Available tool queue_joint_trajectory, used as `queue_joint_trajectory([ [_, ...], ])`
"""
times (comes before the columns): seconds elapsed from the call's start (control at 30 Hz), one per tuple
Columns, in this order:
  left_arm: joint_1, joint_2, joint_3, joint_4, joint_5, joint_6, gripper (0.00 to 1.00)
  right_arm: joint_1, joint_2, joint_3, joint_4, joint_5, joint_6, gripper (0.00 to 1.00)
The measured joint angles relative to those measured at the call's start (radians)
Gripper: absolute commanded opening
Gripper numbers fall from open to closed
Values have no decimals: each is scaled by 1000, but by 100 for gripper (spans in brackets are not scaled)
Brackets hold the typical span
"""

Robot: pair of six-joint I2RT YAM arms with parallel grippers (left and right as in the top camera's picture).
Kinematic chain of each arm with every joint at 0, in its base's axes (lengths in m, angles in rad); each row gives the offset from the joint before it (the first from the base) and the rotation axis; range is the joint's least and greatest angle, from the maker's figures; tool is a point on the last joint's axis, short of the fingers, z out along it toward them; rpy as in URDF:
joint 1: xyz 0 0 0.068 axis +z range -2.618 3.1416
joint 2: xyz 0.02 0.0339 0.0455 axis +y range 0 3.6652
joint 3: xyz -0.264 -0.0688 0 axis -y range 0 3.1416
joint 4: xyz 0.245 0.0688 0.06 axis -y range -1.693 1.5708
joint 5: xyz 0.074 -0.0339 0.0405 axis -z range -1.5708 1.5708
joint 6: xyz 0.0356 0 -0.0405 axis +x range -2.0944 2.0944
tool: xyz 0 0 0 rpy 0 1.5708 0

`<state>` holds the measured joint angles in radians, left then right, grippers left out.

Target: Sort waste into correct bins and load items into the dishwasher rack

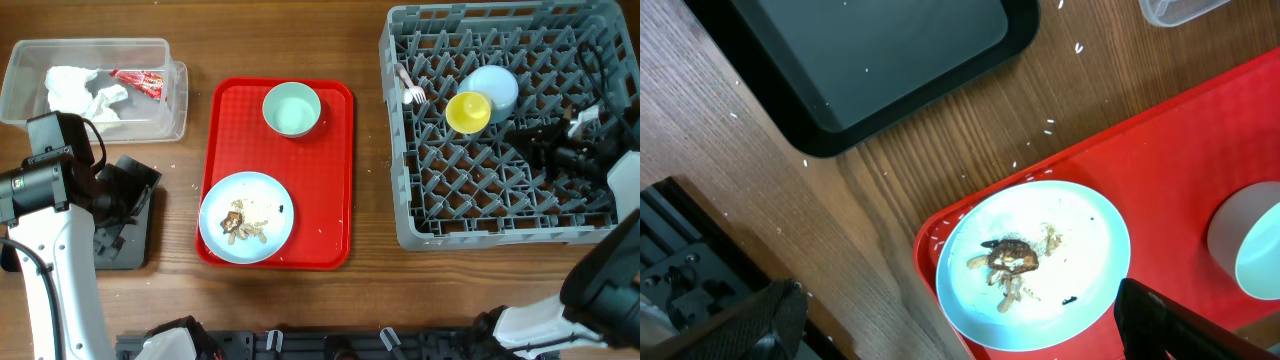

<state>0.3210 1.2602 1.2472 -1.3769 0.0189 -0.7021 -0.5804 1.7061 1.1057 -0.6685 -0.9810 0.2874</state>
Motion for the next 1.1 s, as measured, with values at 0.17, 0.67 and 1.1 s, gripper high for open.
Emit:
queue_joint_trajectory([
  [0.17,0,0,0,0,0,0,100,179,-340,48,24,80,-12,76],
  [0.67,0,0,0,0,0,0,100,713,-122,76,126,1017,183,65],
  [1.1,0,0,0,0,0,0,100,713,-64,76,187,1111,195,35],
])
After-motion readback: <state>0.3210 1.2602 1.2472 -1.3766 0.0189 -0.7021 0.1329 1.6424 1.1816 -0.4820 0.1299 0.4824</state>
